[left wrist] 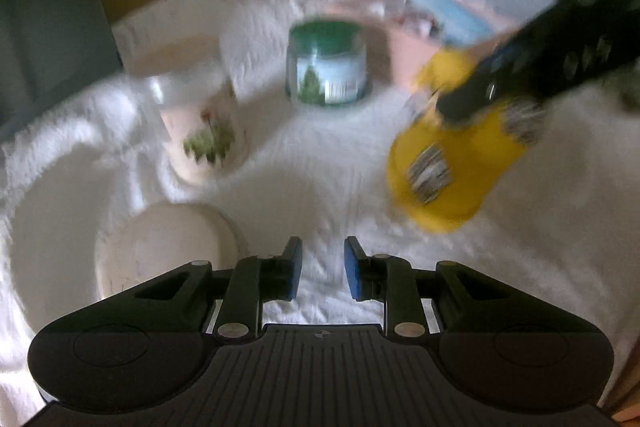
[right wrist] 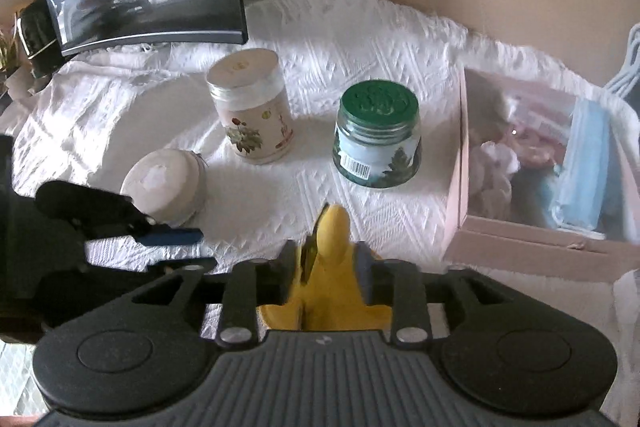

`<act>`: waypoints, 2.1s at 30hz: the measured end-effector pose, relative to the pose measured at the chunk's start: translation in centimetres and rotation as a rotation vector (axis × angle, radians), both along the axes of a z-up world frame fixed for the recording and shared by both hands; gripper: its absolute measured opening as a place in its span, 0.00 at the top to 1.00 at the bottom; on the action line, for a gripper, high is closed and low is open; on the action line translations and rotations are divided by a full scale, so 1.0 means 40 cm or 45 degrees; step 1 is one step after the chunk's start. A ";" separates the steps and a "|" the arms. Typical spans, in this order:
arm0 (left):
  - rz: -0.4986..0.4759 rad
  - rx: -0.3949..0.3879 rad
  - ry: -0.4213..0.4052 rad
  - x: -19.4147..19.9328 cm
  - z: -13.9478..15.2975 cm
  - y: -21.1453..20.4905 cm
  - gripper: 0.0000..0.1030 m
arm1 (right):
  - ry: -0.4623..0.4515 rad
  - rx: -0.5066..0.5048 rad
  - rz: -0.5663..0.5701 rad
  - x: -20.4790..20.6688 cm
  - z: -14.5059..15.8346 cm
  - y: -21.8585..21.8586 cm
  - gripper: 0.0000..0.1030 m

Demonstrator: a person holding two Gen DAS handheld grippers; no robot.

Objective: Organize soft objects

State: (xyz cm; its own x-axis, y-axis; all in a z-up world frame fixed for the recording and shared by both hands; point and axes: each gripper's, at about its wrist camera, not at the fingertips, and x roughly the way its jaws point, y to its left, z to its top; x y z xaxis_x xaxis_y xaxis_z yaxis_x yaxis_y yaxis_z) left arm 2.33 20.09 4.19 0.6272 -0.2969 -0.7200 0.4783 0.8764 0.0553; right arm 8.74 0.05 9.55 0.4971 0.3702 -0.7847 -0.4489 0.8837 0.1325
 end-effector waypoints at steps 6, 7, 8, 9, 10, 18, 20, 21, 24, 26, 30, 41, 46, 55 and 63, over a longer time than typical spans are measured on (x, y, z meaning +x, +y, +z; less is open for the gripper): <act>0.263 0.043 -0.132 0.014 0.052 0.077 0.74 | -0.121 0.009 -0.054 -0.029 0.008 -0.028 0.46; 0.322 0.059 -0.104 0.028 0.044 0.092 0.74 | -0.142 0.002 -0.068 -0.036 0.008 -0.033 0.46; 0.355 0.064 -0.076 0.036 0.035 0.103 0.74 | -0.160 -0.004 -0.078 -0.044 0.007 -0.037 0.45; 0.363 0.055 -0.061 0.041 0.026 0.111 0.72 | -0.179 -0.011 -0.087 -0.053 0.007 -0.041 0.45; 0.357 0.047 -0.075 0.037 0.025 0.111 0.72 | -0.195 -0.016 -0.093 -0.061 0.007 -0.046 0.44; 0.172 0.137 -0.065 0.026 0.004 0.020 0.21 | -0.230 -0.016 -0.110 -0.106 0.004 -0.093 0.42; 0.157 0.154 -0.063 0.022 -0.007 0.003 0.15 | -0.236 -0.019 -0.118 -0.114 0.004 -0.098 0.42; 0.155 0.150 -0.063 0.021 -0.010 0.001 0.15 | -0.239 -0.021 -0.119 -0.118 0.004 -0.099 0.42; 0.183 0.048 -0.054 0.011 0.003 0.026 0.19 | -0.243 -0.023 -0.125 -0.129 0.005 -0.102 0.42; 0.238 -0.017 -0.088 -0.004 0.023 0.067 0.20 | -0.249 -0.030 -0.111 -0.134 0.007 -0.094 0.42; 0.455 -0.165 -0.094 -0.007 0.048 0.206 0.20 | -0.309 -0.010 -0.011 -0.131 0.046 -0.033 0.42; 0.673 -0.808 0.151 0.045 -0.034 0.442 0.21 | -0.198 -0.091 0.207 -0.003 -0.016 0.324 0.63; 0.641 -0.822 0.204 0.088 -0.073 0.419 0.21 | -0.213 -0.173 0.207 -0.010 -0.109 0.376 0.70; 0.585 -0.856 0.264 0.143 -0.091 0.376 0.20 | -0.235 -0.142 0.222 -0.027 -0.115 0.351 0.70; 0.481 -0.782 0.261 0.095 -0.023 0.331 0.53 | -0.253 -0.088 0.259 -0.061 -0.106 0.288 0.70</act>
